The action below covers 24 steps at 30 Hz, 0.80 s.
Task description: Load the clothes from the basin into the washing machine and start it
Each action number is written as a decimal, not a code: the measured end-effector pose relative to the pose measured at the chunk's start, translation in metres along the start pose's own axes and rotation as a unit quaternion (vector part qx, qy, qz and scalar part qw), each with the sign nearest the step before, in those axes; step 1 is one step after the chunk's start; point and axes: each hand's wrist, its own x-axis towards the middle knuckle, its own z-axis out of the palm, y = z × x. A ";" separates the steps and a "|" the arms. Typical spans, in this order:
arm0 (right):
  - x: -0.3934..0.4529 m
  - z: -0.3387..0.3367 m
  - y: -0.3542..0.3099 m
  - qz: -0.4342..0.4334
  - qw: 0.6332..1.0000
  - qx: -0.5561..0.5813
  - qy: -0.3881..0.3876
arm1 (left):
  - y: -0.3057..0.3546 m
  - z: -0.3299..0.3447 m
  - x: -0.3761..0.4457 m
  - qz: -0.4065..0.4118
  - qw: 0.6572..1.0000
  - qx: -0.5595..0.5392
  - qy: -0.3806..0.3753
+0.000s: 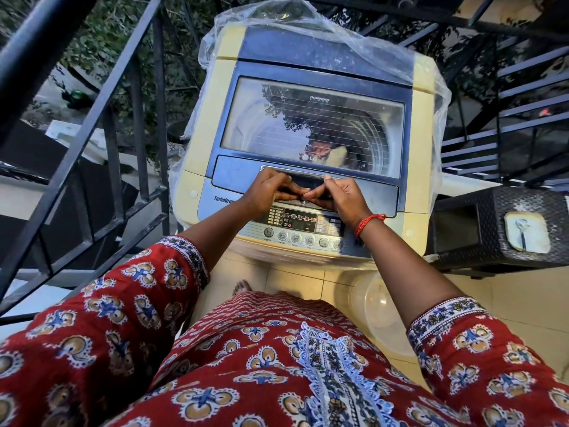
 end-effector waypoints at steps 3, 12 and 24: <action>-0.001 0.001 -0.001 -0.007 1.000 -0.004 0.001 | 0.000 0.001 0.000 -0.003 1.000 -0.006 -0.002; -0.006 0.007 -0.004 -0.012 0.999 -0.011 0.033 | 0.000 0.004 -0.005 0.003 1.000 0.002 0.016; 0.000 0.021 -0.035 -0.016 0.972 -0.201 0.123 | 0.024 0.005 -0.006 -0.047 0.998 -0.020 0.027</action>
